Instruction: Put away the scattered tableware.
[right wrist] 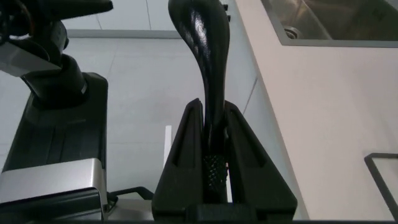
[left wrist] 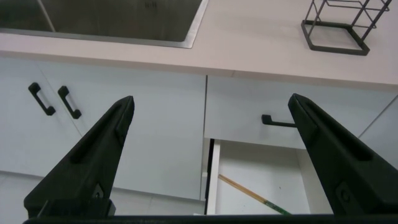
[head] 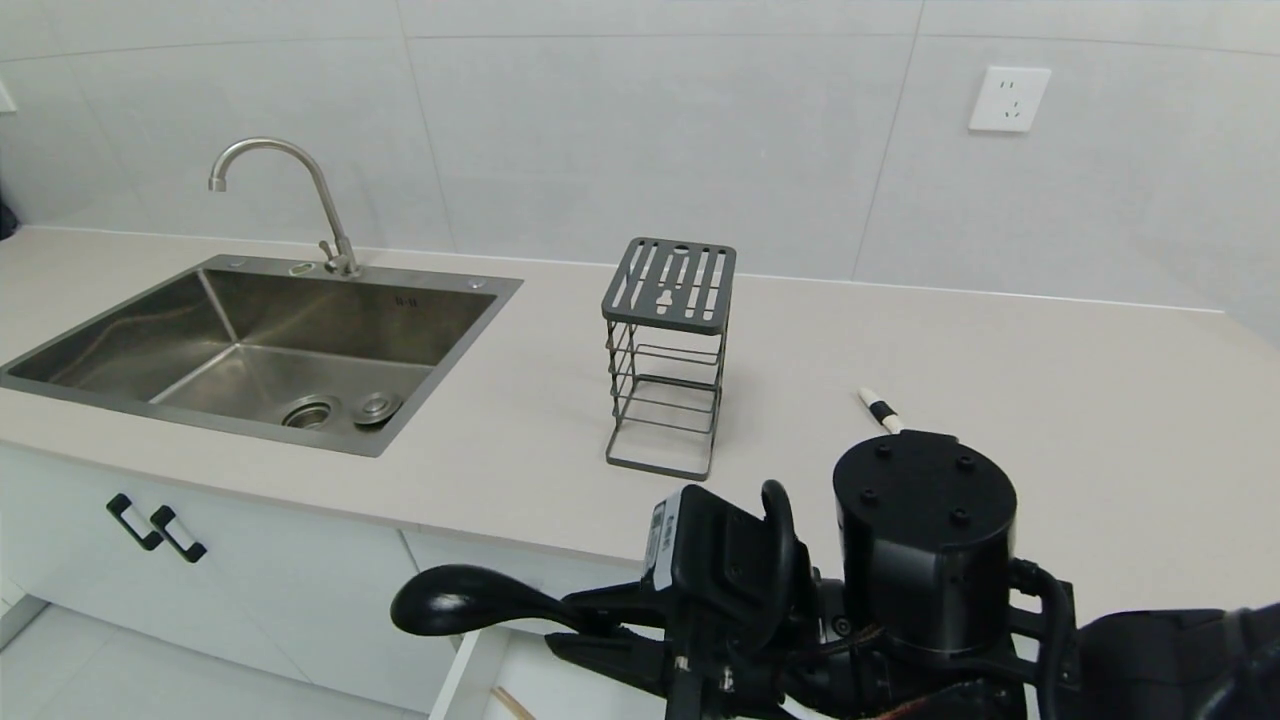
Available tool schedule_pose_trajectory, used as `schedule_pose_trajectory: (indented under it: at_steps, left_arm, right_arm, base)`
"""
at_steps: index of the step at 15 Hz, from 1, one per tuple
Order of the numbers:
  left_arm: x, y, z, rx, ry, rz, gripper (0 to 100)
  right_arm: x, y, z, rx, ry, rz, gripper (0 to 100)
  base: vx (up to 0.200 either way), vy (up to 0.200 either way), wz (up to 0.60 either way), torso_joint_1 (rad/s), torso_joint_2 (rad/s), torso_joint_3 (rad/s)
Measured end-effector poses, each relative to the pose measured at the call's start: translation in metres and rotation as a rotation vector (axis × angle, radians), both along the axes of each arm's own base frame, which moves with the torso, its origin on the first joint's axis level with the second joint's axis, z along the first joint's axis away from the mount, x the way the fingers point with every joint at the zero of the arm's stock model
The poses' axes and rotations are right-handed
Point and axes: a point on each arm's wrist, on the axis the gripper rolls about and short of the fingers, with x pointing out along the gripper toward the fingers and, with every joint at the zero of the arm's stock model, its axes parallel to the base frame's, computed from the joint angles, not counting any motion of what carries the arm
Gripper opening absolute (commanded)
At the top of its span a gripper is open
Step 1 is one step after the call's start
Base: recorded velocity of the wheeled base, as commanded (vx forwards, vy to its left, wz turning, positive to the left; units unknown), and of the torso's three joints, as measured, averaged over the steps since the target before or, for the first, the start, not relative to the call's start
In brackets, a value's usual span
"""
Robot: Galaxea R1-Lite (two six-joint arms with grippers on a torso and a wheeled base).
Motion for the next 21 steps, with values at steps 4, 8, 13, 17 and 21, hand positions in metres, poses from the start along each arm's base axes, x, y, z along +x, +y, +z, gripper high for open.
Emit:
schedule_pose_trajectory:
  at_steps: [4, 8, 13, 17, 21]
  left_arm:
    - [0.0000, 0.0000, 0.0000, 0.000, 0.000, 0.000, 100]
    - [0.0000, 0.0000, 0.0001, 0.000, -0.001, 0.000, 100]
    - [0.0000, 0.0000, 0.0000, 0.000, 0.000, 0.000, 100]
    - [0.0000, 0.0000, 0.0000, 0.000, 0.000, 0.000, 100]
    - [0.0000, 0.0000, 0.0000, 0.000, 0.000, 0.000, 100]
  right_arm:
    - [0.0019, 0.0016, 0.0019, -0.011, -0.036, -0.028, 0]
    - [0.0041, 0.0003, 0.0017, -0.011, -0.035, -0.033, 0]
    - [0.0046, -0.0008, 0.0010, -0.011, -0.031, -0.036, 0]
    - [0.0003, 0.0010, 0.0011, -0.009, -0.027, -0.020, 0]
    - [-0.0046, 0.0036, 0.0016, -0.006, -0.026, -0.004, 0]
  base:
    - [0.000, 0.000, 0.00, 0.000, 0.00, 0.000]
    - [0.000, 0.000, 0.00, -0.044, 0.09, 0.044]
    - [0.000, 0.000, 0.00, -0.245, 0.48, 0.235]
    - [0.000, 0.000, 0.00, -0.261, 0.52, 0.246]
    - [0.000, 0.000, 0.00, -0.260, 0.50, 0.238]
